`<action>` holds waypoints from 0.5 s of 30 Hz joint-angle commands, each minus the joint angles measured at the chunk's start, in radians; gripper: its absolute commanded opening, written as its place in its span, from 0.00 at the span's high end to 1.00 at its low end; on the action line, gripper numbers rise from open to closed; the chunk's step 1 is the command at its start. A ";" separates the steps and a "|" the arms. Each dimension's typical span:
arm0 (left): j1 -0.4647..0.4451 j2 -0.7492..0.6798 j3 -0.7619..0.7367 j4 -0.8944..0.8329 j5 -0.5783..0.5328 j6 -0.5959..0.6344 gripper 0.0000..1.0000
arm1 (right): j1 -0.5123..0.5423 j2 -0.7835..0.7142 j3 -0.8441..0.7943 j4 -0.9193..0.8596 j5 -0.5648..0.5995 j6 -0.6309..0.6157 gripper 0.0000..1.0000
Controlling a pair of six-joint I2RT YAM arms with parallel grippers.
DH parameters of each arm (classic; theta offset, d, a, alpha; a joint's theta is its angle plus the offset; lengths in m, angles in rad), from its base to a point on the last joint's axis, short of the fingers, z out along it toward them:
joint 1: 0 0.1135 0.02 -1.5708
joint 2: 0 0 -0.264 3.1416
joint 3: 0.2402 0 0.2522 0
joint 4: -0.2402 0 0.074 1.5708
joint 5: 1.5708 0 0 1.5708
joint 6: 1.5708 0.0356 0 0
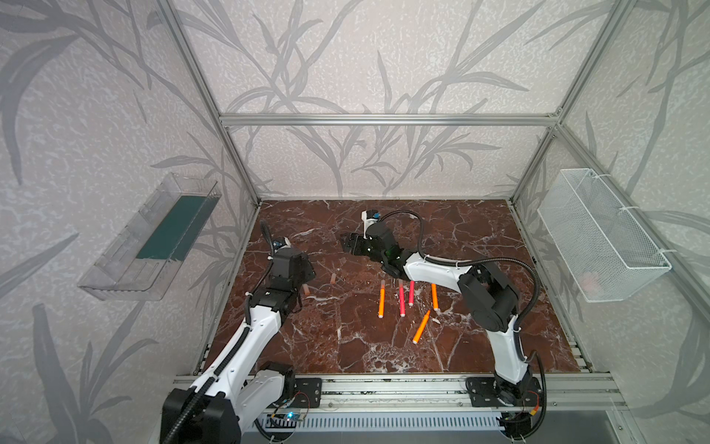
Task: Insert the pens into the pen caps
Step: 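Lower the right gripper over a pale pink cap on the table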
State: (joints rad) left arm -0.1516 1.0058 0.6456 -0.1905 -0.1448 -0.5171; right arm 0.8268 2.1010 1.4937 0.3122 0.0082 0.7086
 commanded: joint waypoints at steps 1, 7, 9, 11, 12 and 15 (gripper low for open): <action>0.013 -0.016 -0.016 0.007 0.022 -0.013 1.00 | 0.021 0.024 0.040 -0.140 -0.043 -0.013 0.19; 0.021 -0.035 -0.007 -0.032 -0.008 -0.008 1.00 | 0.084 0.095 0.155 -0.354 -0.004 -0.037 0.27; 0.024 -0.036 -0.007 -0.035 -0.009 -0.011 1.00 | 0.097 0.128 0.180 -0.402 0.002 -0.036 0.31; 0.025 -0.037 -0.008 -0.032 -0.003 -0.015 1.00 | 0.104 0.156 0.210 -0.441 0.007 -0.044 0.36; 0.026 -0.038 -0.008 -0.030 0.000 -0.017 1.00 | 0.107 0.171 0.234 -0.471 0.016 -0.053 0.38; 0.025 -0.041 -0.008 -0.028 0.009 -0.023 1.00 | 0.113 0.200 0.289 -0.536 0.038 -0.066 0.40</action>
State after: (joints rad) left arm -0.1333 0.9829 0.6449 -0.2100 -0.1314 -0.5243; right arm 0.9325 2.2784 1.7336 -0.0994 0.0116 0.6704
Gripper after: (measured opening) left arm 0.158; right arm 0.608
